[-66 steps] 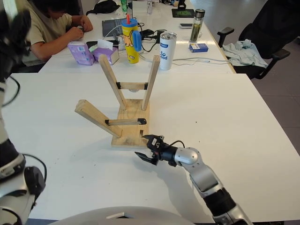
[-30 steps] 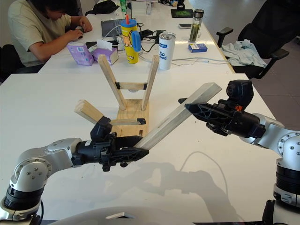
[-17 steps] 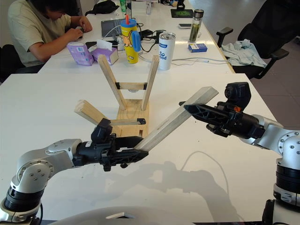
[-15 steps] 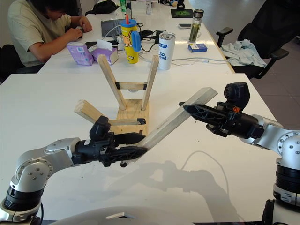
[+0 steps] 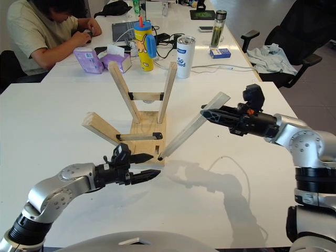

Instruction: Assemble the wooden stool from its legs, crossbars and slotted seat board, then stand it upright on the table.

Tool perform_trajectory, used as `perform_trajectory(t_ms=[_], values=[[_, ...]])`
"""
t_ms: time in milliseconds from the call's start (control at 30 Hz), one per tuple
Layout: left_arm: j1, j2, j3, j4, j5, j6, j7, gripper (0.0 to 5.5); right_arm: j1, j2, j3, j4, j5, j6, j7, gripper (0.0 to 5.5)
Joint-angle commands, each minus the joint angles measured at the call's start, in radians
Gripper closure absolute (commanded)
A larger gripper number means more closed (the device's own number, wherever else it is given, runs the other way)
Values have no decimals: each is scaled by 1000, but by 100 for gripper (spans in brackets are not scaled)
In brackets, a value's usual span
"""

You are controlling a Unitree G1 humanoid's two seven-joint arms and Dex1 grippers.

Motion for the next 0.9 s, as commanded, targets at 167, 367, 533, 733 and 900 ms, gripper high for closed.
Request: perform_trajectory(t_ms=[167,367,533,733,900], values=[[-52,5,-72,129,188,-54,-41,190,-79,98,90,114,-215,-199,70,344],[-49,25,-103,166,252,-32,-81,190,-95,125,122,157,-306,-271,114,345],[-40,22,-101,185,278,-36,-96,190,-168,111,200,142,-411,-347,174,345],[-28,6,-106,193,293,-34,-87,190,-223,82,261,19,-480,-339,186,345],[-17,-16,-101,198,297,-31,-68,190,-180,60,332,-105,-537,-303,163,345]])
